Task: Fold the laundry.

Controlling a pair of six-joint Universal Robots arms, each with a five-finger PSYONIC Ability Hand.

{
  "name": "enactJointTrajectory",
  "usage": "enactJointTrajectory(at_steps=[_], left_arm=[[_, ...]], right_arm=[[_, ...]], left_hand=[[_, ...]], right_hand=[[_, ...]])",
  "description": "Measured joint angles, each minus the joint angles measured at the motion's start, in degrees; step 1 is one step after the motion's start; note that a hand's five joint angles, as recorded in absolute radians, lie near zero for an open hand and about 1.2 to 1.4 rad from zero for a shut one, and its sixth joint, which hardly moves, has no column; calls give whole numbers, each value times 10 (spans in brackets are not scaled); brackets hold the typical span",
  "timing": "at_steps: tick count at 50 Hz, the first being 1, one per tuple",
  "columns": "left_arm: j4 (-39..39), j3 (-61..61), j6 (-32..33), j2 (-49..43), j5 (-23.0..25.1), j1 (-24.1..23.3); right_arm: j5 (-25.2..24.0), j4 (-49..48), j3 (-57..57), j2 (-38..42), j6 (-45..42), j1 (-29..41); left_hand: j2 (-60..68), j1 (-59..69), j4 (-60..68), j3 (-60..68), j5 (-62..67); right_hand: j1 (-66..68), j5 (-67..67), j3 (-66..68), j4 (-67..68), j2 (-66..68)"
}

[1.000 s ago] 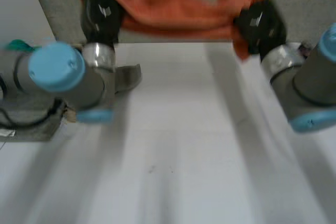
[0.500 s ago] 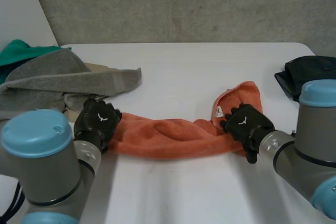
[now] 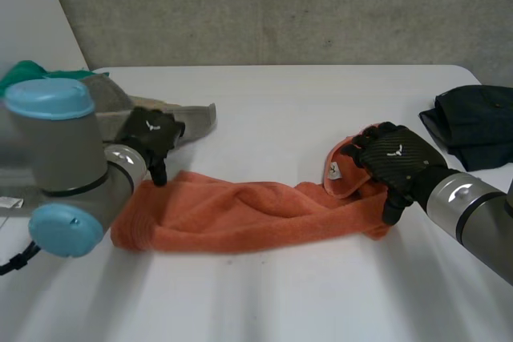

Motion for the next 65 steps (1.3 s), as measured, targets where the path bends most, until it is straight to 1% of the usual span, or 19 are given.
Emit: enactJointTrajectory(at_steps=[6,12,14,21,23,24,25,28,30,35,38,42,45,50,53,56,60,65], left_arm=[[-34,41,-5,-66,1,30],[-36,62,-2,-106,-2,45],[-35,66,-1,-114,-3,47],[-35,68,0,-127,-4,45],[-36,67,0,-126,-4,43],[-36,66,1,-126,-4,42],[-36,65,1,-125,-5,41],[-33,62,0,-119,-8,37],[-30,60,-1,-114,-10,34],[-9,43,-5,-71,-18,21],[10,23,-7,-26,-22,12],[30,-3,-8,34,-23,-3],[38,-17,-8,78,-22,-16],[44,-39,-5,153,-21,-41],[45,-54,-3,206,-21,-58],[45,-67,-1,243,-20,-72],[45,-83,1,284,-20,-87],[46,-97,2,310,-20,-95]], right_arm=[[-3,-1,10,2,-4,-14],[-6,-4,19,3,-8,-21],[-8,-4,21,4,-8,-22],[-10,-5,24,4,-8,-23],[-10,-5,24,4,-8,-22],[-10,-5,24,4,-9,-22],[-10,-5,24,4,-9,-22],[-9,-6,23,4,-9,-22],[-9,-6,23,4,-8,-23],[-7,-9,19,4,-6,-25],[-8,-11,11,3,-4,-32],[-13,-9,-18,5,-3,-48],[-26,5,-58,20,-5,-60],[-74,70,-164,78,-8,-81],[-117,129,-249,136,-12,-89],[-145,163,-305,182,-20,-90],[-169,180,-353,236,-46,-86],[-172,179,-372,285,-94,-72]], left_hand=[[0,0,0,0,0],[1,0,1,0,0],[27,30,26,28,25],[194,208,189,189,175],[261,279,259,259,241],[339,359,338,338,325],[377,393,376,376,366],[441,431,439,437,421],[450,431,450,446,422],[451,431,451,447,422],[451,431,451,447,422],[452,431,451,448,422],[452,431,451,449,422],[454,431,452,451,422],[454,431,453,451,422],[454,431,453,452,422],[454,431,453,452,422],[454,431,454,452,422]], right_hand=[[0,0,0,0,0],[0,0,0,0,0],[0,0,0,0,0],[0,0,0,0,0],[0,0,0,0,0],[0,0,0,0,0],[0,0,0,0,0],[0,0,0,0,0],[0,0,0,0,0],[0,0,0,0,0],[0,0,0,0,0],[0,0,0,0,0],[0,0,0,0,0],[0,0,0,0,0],[0,0,0,0,0],[0,0,0,0,0],[0,0,0,0,0],[0,0,0,0,0]])
